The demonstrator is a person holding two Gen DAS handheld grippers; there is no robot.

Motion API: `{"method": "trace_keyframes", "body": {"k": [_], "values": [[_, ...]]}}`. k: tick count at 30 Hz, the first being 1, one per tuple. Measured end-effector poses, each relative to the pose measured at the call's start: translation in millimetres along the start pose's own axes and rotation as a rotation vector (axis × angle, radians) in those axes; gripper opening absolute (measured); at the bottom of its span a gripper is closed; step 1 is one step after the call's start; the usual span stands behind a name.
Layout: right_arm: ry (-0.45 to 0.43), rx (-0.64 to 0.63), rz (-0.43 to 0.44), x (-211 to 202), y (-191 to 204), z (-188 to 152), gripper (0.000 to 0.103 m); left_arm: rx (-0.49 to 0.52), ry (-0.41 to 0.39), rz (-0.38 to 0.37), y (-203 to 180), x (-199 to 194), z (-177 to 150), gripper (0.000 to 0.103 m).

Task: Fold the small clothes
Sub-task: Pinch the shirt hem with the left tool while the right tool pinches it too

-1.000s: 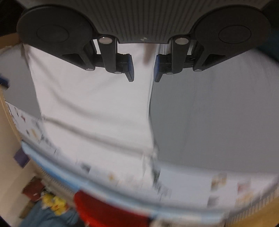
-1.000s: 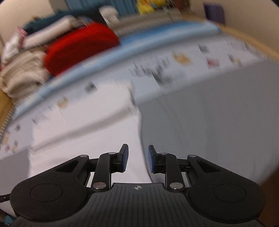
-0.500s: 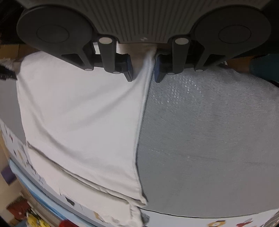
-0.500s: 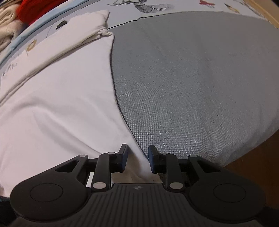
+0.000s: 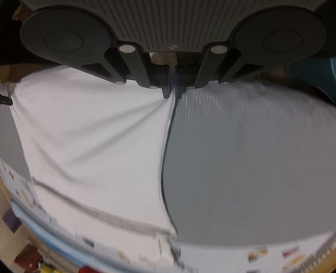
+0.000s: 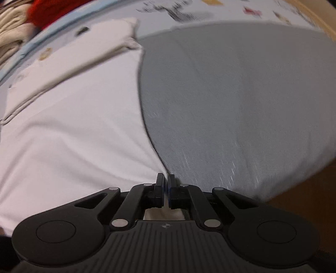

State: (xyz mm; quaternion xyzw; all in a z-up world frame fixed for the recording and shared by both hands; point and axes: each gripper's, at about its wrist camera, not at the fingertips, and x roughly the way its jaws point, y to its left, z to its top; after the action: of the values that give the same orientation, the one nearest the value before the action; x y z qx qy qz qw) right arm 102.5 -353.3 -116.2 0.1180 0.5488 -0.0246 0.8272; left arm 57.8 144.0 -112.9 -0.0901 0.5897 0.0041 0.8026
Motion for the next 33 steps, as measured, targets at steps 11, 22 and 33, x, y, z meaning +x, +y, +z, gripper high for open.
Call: {"method": "trace_keyframes", "body": {"k": [11,22,33], "values": [[0.023,-0.104,-0.039,2,11,-3,0.021,-0.055,0.033,-0.009,2,10,1,0.022],[0.017,-0.185,0.016,-2,20,-3,0.006,0.053,-0.02,0.001,-20,6,-1,0.006],[0.022,-0.201,-0.018,0,19,-4,0.012,0.016,0.014,-0.013,-11,11,2,0.013]]}}
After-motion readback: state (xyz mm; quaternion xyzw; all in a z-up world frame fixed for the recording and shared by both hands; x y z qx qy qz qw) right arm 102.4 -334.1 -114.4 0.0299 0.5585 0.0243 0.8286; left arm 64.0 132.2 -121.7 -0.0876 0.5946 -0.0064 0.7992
